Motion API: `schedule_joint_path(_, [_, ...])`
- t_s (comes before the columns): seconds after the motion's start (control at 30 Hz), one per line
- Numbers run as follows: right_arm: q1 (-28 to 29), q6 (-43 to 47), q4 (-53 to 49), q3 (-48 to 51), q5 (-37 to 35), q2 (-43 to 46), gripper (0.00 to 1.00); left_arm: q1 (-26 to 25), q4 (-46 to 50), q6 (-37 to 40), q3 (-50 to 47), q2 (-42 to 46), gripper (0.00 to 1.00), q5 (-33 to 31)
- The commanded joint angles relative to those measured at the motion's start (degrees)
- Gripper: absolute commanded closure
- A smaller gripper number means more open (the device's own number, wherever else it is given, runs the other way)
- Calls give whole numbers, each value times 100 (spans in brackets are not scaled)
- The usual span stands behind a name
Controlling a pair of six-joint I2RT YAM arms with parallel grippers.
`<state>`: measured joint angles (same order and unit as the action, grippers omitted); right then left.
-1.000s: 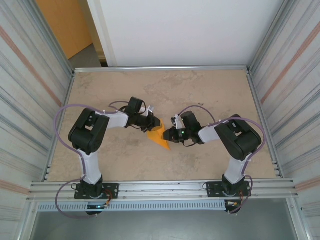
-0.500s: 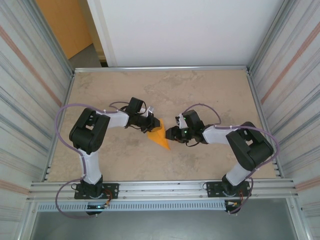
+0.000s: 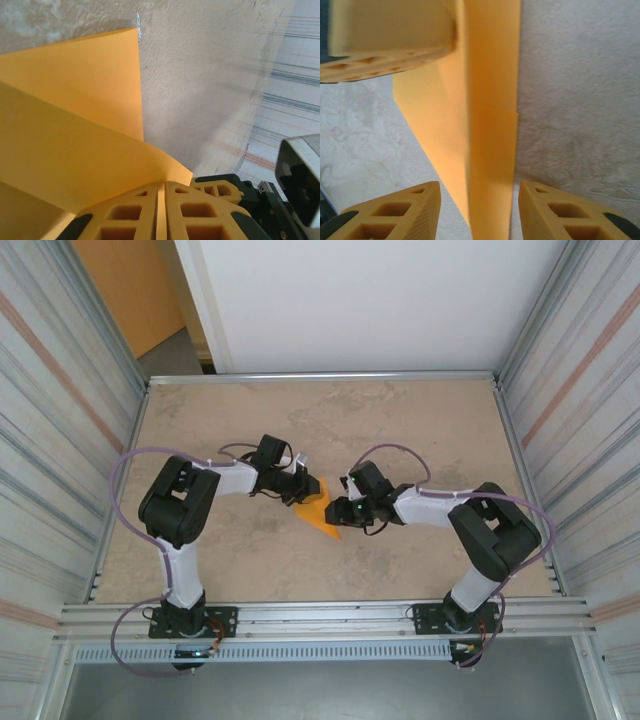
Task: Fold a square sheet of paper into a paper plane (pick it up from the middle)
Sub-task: Fourth fold the wing at the center of the table.
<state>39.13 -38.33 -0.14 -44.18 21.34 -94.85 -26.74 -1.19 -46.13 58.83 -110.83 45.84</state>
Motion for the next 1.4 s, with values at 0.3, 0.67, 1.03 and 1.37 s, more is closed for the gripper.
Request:
schedule_joint_path(0.3, [-92,32,27,243,117,-226,71,-42,208,122,168,-140,87,-49])
schedule_joint_path(0.67, [-124,-111,184,335,326,-415,79,-42,222,146,206,-157,87,-24])
schedule_joint_path(1.03, [-126,-244,192,381,349,-542,82,-42,347,218,182,-19,87,-100])
schedule_joint_path(1.37, [-135,-239,45,315,327,-609,82,-147,101,306,-73,400,86,-67])
